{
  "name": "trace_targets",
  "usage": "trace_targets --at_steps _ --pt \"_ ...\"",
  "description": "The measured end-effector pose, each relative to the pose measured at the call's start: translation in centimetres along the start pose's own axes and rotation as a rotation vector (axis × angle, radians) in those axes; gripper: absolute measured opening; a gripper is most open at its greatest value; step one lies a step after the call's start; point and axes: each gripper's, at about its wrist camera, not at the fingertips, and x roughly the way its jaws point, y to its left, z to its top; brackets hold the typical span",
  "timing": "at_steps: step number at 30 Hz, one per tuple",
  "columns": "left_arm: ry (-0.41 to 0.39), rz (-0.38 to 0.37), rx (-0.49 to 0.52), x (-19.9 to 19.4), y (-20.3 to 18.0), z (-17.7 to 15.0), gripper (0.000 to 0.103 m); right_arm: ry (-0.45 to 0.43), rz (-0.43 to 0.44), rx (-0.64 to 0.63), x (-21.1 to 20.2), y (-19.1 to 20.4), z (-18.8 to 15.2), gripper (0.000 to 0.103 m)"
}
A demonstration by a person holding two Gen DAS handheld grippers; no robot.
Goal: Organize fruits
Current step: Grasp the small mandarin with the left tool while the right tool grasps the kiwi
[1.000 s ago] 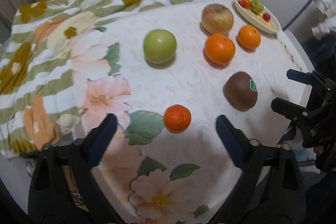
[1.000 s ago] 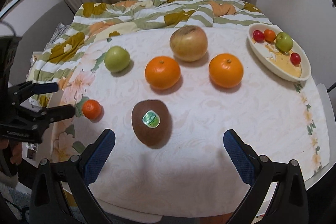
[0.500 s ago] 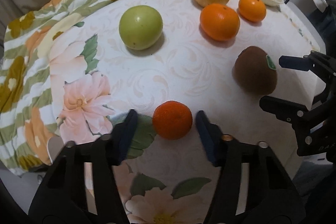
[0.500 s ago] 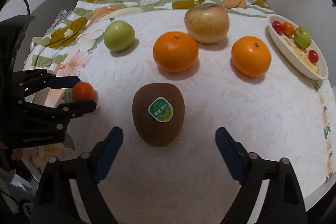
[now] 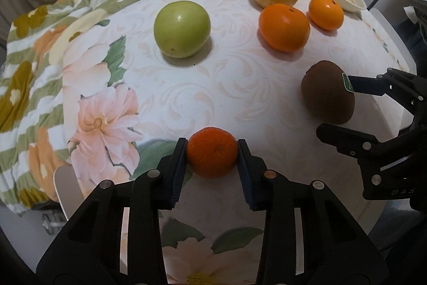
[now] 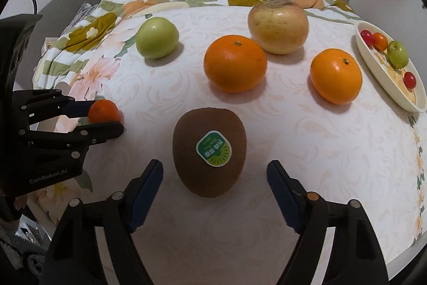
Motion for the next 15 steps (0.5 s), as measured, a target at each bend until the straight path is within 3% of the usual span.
trace_targets --at_steps 9,12,15 --pt "-0.001 -0.009 -0.042 -0.4 0.4 -0.8 0.043 -0.003 0.008 -0.029 0.6 0.7 0.7 0.062" --pt "-0.004 -0.005 -0.063 -0.7 0.7 -1.1 0.043 -0.009 -0.005 -0.045 0.5 0.8 1.0 0.048" --pt "-0.016 -0.005 -0.091 -1.2 1.2 -1.3 0.043 -0.02 0.001 -0.041 0.2 0.9 1.1 0.048"
